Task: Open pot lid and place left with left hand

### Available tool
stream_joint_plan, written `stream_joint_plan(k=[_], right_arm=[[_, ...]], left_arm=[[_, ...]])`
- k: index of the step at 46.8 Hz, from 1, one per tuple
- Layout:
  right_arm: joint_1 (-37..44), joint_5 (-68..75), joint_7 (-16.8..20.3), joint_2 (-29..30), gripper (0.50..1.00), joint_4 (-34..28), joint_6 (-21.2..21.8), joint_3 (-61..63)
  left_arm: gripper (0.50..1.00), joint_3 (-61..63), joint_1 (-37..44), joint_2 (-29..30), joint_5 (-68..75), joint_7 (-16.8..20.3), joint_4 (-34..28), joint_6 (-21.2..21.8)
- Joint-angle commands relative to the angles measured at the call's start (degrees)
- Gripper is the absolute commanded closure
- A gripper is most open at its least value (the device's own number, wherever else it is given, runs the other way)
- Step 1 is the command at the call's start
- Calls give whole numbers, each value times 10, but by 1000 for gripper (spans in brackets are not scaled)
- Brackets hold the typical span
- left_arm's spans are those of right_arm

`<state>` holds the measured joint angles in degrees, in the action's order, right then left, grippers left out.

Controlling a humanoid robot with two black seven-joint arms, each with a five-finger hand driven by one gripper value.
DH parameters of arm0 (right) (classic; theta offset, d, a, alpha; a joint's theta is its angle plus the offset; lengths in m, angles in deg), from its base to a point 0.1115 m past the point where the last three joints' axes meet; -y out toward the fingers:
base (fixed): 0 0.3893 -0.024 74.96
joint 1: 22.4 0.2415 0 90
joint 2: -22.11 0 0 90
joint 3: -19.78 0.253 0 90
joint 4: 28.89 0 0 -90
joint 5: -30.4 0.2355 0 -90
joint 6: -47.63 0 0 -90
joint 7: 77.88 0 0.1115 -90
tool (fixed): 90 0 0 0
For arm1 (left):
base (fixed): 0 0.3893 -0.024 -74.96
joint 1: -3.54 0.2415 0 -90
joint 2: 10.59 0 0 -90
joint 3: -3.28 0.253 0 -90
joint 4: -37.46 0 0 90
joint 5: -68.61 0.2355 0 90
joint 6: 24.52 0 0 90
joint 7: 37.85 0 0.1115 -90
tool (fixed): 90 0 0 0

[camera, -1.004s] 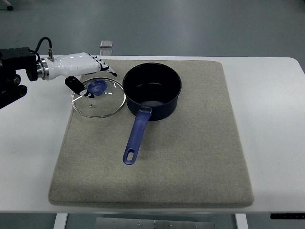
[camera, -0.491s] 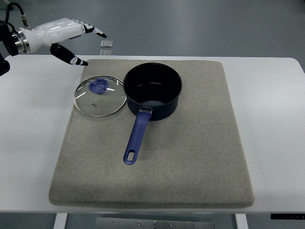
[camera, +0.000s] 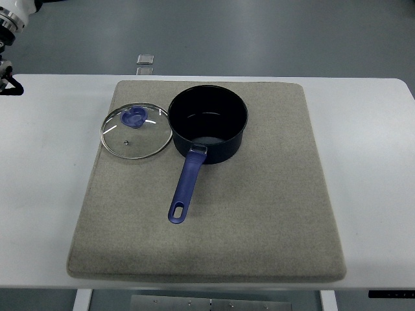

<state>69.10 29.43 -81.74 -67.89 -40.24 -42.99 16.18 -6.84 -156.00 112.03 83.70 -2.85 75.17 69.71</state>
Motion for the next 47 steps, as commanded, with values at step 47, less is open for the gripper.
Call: stream_joint_plan(k=[47], right_arm=[[0,0,0,0,583,1,0,0]], left_arm=[[699,-112,80,-232,-112,0,-270,-49]])
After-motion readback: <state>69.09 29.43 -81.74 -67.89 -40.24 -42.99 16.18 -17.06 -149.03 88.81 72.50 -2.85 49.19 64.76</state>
